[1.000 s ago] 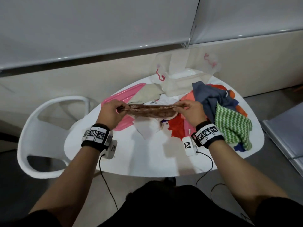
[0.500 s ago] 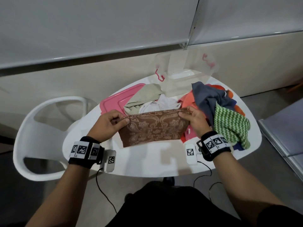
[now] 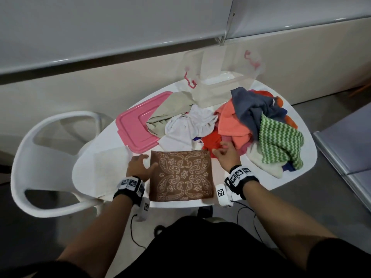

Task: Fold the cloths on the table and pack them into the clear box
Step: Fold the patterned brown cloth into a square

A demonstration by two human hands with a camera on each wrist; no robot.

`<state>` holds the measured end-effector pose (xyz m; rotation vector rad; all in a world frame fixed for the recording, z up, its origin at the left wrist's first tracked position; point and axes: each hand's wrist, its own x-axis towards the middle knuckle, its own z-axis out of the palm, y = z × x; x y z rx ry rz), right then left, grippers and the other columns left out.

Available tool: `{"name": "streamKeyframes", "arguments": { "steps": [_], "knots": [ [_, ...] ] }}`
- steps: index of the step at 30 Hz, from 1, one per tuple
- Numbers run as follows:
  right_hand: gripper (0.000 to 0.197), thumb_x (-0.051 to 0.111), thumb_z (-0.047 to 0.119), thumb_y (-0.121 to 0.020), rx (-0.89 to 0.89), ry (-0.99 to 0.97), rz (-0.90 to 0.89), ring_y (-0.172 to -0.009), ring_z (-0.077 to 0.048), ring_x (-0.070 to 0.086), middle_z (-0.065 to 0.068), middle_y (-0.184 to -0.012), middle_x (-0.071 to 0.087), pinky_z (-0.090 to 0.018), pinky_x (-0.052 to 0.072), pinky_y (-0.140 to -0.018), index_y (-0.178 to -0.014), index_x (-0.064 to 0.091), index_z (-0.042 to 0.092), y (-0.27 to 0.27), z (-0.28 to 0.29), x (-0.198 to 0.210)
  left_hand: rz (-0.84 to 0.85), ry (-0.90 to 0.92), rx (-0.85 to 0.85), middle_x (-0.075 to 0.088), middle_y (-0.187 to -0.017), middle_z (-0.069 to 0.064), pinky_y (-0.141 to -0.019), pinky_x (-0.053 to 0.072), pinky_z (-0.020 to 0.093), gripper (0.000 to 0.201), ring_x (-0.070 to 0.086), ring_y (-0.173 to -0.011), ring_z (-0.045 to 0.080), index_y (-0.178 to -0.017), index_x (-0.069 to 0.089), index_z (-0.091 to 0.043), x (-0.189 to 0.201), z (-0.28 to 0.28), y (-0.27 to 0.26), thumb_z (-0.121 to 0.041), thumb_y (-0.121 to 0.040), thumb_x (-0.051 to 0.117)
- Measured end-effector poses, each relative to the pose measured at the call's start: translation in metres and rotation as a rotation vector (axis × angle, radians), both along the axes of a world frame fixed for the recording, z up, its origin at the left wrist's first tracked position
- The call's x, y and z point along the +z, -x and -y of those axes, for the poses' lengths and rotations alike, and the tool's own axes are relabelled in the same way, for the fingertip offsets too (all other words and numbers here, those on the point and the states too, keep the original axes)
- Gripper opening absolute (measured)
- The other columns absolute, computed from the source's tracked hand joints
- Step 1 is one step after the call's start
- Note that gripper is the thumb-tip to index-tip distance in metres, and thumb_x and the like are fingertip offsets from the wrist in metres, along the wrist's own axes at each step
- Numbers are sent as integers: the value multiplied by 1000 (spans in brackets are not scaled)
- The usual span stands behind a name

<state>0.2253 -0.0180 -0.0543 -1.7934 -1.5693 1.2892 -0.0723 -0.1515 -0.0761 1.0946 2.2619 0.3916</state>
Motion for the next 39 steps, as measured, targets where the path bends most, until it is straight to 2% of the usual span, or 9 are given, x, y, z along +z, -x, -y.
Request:
{"name": "streamKeyframes", "arguments": {
  "steps": [5, 9, 13, 17, 21, 28, 31, 35, 39],
  "knots": [
    [33, 74, 55, -77, 198, 274, 304, -84, -20, 67, 2, -90, 72, -36, 55, -85, -76, 63, 24, -27, 39, -26, 53, 221, 46, 63, -107, 5, -86, 48, 34, 53, 61, -104, 26, -109, 59, -16, -20, 47, -18, -60, -79, 68],
    [60, 87, 69, -47, 248, 558, 266, -64, -19, 65, 2, -64, 71, -30, 52, -65, -72, 73, 15, -43, 64, -53, 137, 351, 75, 69, -89, -1, -85, 48, 30, 57, 65, -97, 24, -88, 66, -22, -36, 72, -18, -76, -71, 65],
    [35, 91, 37, -65, 296, 550, 139, -60, -8, 57, 6, -70, 66, -13, 40, -44, -86, 70, 17, -40, 76, -40, 223, 283, 157, 71, -83, 2, -82, 47, 30, 46, 66, -89, 24, -80, 66, -20, -39, 73, -21, -66, -75, 70],
    [41, 95, 16, -58, 326, 520, 17, -75, -15, 69, -2, -84, 74, -26, 59, -67, -86, 65, 12, -40, 82, -44, 289, 246, 155, 69, -76, 1, -74, 44, 27, 38, 64, -81, 21, -78, 71, -14, -37, 72, -23, -52, -77, 76],
    [27, 93, 18, -60, 462, 438, 127, -77, -15, 70, 5, -79, 75, -33, 57, -84, -78, 73, 17, -40, 88, -56, 336, 205, 105, 67, -78, -1, -75, 41, 28, 30, 59, -78, 17, -75, 68, -20, -32, 75, -24, -48, -85, 69],
    [28, 87, 13, -68, 338, 223, 122, -64, -11, 54, 3, -70, 60, -23, 44, -68, -57, 61, 18, -33, 85, -54, 406, 40, 152, 72, -80, 2, -86, 53, 42, 36, 65, -67, 21, -83, 59, -21, -41, 86, -23, -56, -85, 59],
    [14, 80, 9, -78, 343, 378, 82, -58, -10, 56, -1, -68, 62, -17, 48, -59, -73, 68, 4, -35, 87, -50, 458, 111, 133, 73, -82, 3, -80, 54, 37, 54, 65, -65, 20, -89, 59, -21, -46, 89, -21, -68, -63, 64],
    [12, 71, 2, -82, 286, 498, 95, -65, -17, 64, -12, -83, 70, -34, 60, -74, -93, 71, -4, -34, 87, -51, 397, 166, 59, 73, -84, 1, -81, 55, 38, 25, 64, -65, 18, -87, 55, -24, -45, 91, -20, -38, -78, 73],
    [11, 70, 20, -79, 495, 413, 382, -94, -21, 62, -4, -98, 69, -22, 46, -73, -87, 75, 14, -27, 80, -40, 297, 190, 65, 73, -90, 5, -82, 55, 39, 18, 67, -72, 26, -84, 53, -26, -48, 92, -21, -26, -86, 70]
  ]
}}
